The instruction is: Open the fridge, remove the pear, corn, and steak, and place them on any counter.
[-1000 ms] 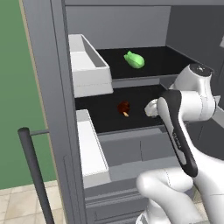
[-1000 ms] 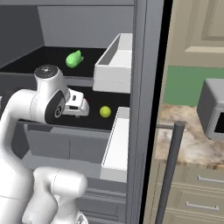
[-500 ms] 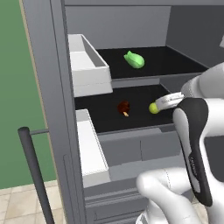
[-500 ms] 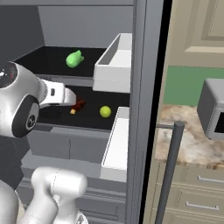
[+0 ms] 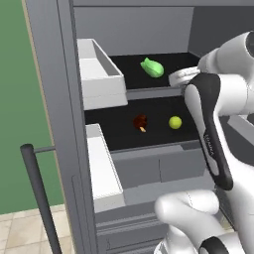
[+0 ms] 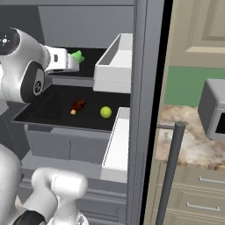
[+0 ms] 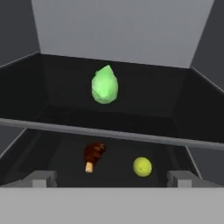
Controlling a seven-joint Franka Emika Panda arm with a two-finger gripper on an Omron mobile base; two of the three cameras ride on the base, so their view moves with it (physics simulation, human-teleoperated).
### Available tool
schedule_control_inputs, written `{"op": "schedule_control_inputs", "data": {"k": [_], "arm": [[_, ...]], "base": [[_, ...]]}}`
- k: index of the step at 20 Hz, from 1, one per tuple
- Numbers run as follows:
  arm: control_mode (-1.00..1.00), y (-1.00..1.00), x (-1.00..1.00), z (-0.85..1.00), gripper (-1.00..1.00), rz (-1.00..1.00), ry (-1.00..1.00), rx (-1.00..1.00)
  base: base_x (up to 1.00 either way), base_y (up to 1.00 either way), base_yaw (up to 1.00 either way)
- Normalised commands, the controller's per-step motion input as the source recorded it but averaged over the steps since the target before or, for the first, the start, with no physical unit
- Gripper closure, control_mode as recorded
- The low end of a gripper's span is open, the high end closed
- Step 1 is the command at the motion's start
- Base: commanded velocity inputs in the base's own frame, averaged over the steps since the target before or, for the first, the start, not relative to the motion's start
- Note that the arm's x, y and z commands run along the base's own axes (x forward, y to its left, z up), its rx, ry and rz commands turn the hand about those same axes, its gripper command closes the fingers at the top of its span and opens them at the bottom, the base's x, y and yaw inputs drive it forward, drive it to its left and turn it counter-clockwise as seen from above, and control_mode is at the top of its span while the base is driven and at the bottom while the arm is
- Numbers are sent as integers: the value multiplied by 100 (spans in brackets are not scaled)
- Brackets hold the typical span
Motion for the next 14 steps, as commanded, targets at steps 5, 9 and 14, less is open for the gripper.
{"op": "schedule_control_inputs", "data": {"k": [5,9,14], "arm": [[-100,1,99,8,-100,0,0,0],[-100,8,95,-30,-100,0,0,0],[-100,11,92,-35,-100,0,0,2]], "base": [[0,0,0],[0,0,0],[0,0,0]]}}
